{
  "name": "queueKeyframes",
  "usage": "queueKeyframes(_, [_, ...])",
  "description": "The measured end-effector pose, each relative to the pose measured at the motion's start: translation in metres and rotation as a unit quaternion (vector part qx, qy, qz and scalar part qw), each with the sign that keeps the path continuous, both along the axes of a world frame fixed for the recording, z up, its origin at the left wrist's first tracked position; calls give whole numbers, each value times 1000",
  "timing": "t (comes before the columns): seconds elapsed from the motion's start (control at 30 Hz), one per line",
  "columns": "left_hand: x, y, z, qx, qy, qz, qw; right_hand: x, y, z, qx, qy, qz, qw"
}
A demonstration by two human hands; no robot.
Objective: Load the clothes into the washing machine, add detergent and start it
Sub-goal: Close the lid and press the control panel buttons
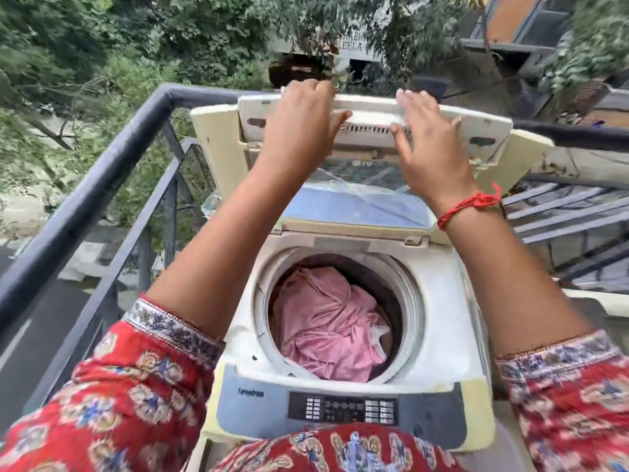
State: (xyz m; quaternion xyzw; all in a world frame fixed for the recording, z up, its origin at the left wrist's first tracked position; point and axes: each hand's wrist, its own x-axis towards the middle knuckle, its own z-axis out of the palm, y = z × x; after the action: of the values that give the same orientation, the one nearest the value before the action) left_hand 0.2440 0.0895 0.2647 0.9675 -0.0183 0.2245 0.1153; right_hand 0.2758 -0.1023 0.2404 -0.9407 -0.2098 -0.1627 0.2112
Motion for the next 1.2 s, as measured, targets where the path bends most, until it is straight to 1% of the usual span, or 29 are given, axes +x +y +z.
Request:
queueKeyframes(0.07, [-2, 1, 5, 25, -2, 3, 1000, -15, -1, 0, 3, -11, -10, 1000])
queueKeyframes(0.17, [-13, 3, 11, 61, 23, 0, 998, -41, -7, -3, -18, -28, -14, 999])
queueKeyframes(0.33, [-43, 10, 10, 48, 60, -41, 996, -76, -25, -7, 40, -46, 12, 998])
queueKeyframes(0.4, [-57, 13, 6, 44, 74, -66, 994, -83, -31, -3, 47, -50, 29, 997])
queueKeyframes(0.47, [-72, 14, 0, 44, 88, -82, 992, -87, -39, 2, 28, -39, 58, 997])
queueKeyframes(0.6, [-96, 9, -10, 61, 106, -75, 990, -93, -49, 13, -12, 32, 125, 992])
queueKeyframes(0.67, [-107, 5, -14, 65, 111, -67, 989, -98, -53, 16, -60, 60, 141, 986])
queueKeyframes(0.77, [-127, 1, -20, 58, 144, -58, 986, -108, -63, 10, -124, 65, 191, 972])
queueKeyframes(0.9, [-153, -8, -33, 58, 169, -74, 981, -120, -71, -14, -129, 55, 240, 961])
queueKeyframes(1.03, [-177, -14, -56, 41, 162, -74, 983, -135, -76, -35, -117, 20, 277, 953])
queueKeyframes(1.2, [-201, -19, -77, 26, 181, -85, 979, -154, -84, -62, -112, 24, 319, 941])
